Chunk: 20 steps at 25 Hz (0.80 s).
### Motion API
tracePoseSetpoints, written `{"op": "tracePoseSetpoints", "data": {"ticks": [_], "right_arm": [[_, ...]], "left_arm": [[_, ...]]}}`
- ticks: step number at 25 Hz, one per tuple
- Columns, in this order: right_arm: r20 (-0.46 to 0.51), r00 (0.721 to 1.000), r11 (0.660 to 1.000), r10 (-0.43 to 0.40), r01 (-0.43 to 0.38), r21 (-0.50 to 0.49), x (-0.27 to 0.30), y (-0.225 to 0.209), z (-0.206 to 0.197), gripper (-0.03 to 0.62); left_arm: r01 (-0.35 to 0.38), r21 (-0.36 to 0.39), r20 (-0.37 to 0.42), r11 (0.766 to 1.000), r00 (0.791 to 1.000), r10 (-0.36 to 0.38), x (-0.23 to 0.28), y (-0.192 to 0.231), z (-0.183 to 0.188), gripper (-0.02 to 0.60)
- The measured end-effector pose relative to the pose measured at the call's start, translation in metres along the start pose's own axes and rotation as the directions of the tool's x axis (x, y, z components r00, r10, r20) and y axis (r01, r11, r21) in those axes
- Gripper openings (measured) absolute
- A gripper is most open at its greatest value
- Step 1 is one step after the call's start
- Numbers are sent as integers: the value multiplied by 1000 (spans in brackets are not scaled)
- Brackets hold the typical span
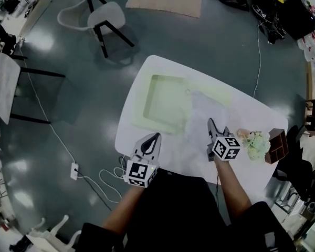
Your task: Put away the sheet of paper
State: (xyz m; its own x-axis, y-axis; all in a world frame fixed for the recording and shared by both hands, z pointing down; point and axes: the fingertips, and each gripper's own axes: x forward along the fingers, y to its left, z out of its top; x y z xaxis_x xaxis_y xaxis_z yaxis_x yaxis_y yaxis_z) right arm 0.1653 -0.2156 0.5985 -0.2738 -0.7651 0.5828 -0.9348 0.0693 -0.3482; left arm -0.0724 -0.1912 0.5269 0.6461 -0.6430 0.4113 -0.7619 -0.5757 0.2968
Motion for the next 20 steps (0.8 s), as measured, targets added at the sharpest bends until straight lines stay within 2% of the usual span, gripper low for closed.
{"op": "tracePoseSetpoints", "data": {"ticks": [3,7,14,18,20], "right_arm": [[-16,1000,1000,5,-4,14,20,0,3,-1],[-38,999,994,9,-5,105,43,-2,3,0],[-87,996,978,13,5,207,73,-14,-10,0],[-125,992,969,18,13,246,88,-22,-17,0],[-141,990,966,17,21,259,94,-25,-18,0]], "left_arm": [[7,-12,2,1000,1000,-7,6,12,4,5],[-4,-37,2,999,1000,4,9,33,7,5],[-35,-65,-3,997,999,35,12,64,2,5],[-51,-40,2,998,999,51,13,76,5,5],[-52,-52,-4,997,999,52,12,79,2,5]]}}
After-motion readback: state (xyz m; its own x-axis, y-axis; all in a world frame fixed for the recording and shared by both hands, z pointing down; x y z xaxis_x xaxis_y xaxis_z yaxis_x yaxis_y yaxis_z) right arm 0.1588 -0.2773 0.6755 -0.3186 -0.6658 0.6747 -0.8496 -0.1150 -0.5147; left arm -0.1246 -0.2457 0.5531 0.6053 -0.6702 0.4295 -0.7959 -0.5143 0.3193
